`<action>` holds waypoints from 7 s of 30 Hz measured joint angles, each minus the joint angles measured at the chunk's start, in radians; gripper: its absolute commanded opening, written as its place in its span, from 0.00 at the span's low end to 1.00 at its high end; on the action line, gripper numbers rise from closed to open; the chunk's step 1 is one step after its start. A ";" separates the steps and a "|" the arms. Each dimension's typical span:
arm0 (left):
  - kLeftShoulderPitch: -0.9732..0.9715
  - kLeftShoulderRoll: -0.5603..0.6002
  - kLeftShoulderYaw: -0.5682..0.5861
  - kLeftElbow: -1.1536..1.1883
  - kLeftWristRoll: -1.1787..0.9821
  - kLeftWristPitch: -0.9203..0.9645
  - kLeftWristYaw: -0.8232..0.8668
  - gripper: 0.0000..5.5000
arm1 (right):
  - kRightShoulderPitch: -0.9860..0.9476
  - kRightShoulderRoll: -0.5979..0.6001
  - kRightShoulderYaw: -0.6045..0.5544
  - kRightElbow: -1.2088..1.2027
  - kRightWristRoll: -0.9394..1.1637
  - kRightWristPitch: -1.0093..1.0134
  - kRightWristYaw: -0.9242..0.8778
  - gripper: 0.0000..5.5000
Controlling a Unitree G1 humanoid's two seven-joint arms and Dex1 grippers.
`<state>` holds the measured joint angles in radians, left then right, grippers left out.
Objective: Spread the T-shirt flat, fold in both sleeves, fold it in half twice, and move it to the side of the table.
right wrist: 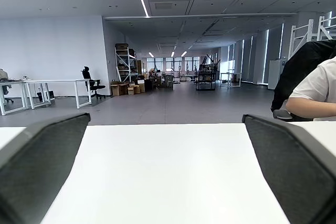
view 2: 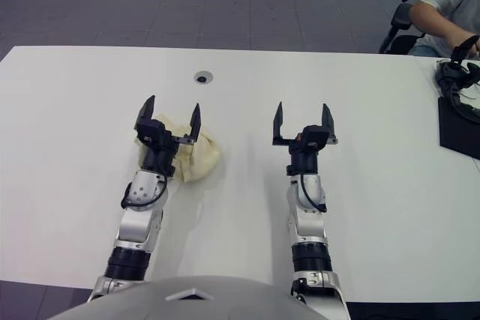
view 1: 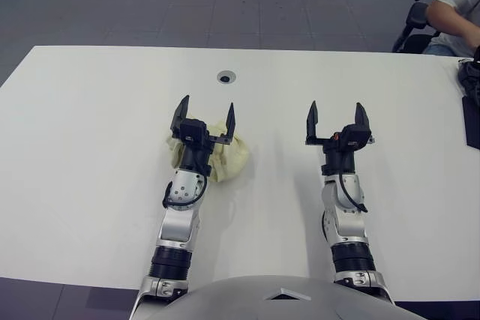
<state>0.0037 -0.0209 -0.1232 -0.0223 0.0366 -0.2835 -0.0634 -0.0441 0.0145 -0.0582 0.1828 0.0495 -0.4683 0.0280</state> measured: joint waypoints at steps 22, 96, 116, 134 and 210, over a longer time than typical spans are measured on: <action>0.000 -0.002 0.035 -0.004 0.011 -0.020 0.049 0.98 | 0.001 -0.001 0.018 -0.007 -0.004 0.001 0.010 0.98; -0.074 0.039 0.221 -0.010 0.039 -0.078 0.198 0.98 | -0.050 -0.223 0.562 0.141 -0.871 -0.260 -0.119 0.46; -0.081 0.041 0.213 0.047 0.040 -0.100 0.194 0.98 | -0.078 -0.247 0.611 0.157 -0.828 -0.256 -0.161 0.01; -0.022 0.550 0.110 -0.353 -0.249 0.094 -0.513 0.98 | 0.072 -0.779 0.466 -0.359 0.125 -0.083 0.607 0.01; -1.505 0.579 -0.299 0.981 0.688 -0.011 -0.040 0.00 | -1.198 -0.664 0.089 0.801 -0.238 -0.075 0.200 0.01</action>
<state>-1.5018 0.5583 -0.4219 0.9588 0.7241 -0.2945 -0.1032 -1.2418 -0.6498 0.0308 0.9843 -0.1883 -0.5438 0.2278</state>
